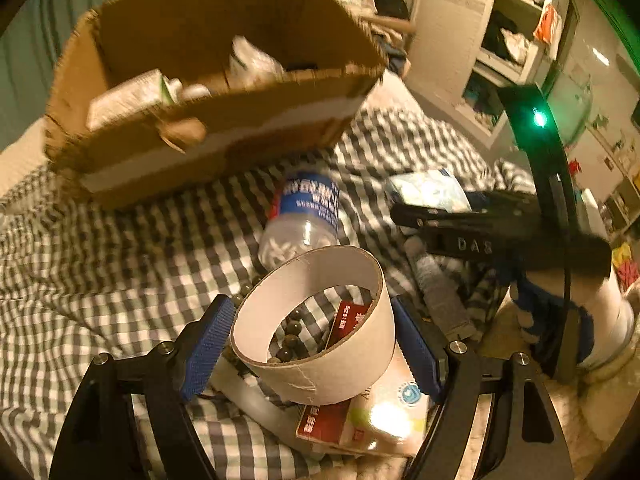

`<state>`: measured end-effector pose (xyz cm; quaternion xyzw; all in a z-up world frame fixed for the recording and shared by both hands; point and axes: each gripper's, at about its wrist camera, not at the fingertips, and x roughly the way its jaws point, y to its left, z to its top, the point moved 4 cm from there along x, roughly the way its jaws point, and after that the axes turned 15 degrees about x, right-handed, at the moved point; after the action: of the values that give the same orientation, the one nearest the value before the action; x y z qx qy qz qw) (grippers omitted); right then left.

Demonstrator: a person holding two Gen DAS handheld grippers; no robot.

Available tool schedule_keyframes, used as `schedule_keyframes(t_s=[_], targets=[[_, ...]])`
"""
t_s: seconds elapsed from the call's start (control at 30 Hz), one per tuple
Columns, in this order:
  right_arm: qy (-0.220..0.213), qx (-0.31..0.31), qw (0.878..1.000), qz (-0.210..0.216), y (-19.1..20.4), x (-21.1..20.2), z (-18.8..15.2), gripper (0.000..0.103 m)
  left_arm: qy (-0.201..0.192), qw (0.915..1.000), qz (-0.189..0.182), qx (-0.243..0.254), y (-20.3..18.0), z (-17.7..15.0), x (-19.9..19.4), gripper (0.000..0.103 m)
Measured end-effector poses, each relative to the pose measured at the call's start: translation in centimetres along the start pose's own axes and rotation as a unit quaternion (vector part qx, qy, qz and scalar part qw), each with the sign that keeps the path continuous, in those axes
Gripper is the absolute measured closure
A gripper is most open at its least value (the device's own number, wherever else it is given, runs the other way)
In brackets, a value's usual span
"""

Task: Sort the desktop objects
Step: 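Grasp the white tape roll with the left tool while the right grasps the floral tissue pack, then carry the tape roll and tissue pack over the cardboard box with both tools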

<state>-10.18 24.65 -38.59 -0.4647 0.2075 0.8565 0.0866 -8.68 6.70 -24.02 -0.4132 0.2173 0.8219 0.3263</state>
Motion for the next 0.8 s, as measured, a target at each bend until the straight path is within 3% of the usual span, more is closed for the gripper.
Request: schedule_keyframes(t_s=[0.33,0.8], targets=[[-0.104,-0.024,0.994,0.038,3.4,-6.8,-0.5,0.033,-0.095,0.9932,0.062,-0.028,-0.1,1.0,-6.6,0.022],[-0.194,0.002,0.976,0.096,5.5,-17.0,-0.5,0.033,-0.215,0.9665,0.131,-0.049,0.7,2.4,-16.0,0.022]])
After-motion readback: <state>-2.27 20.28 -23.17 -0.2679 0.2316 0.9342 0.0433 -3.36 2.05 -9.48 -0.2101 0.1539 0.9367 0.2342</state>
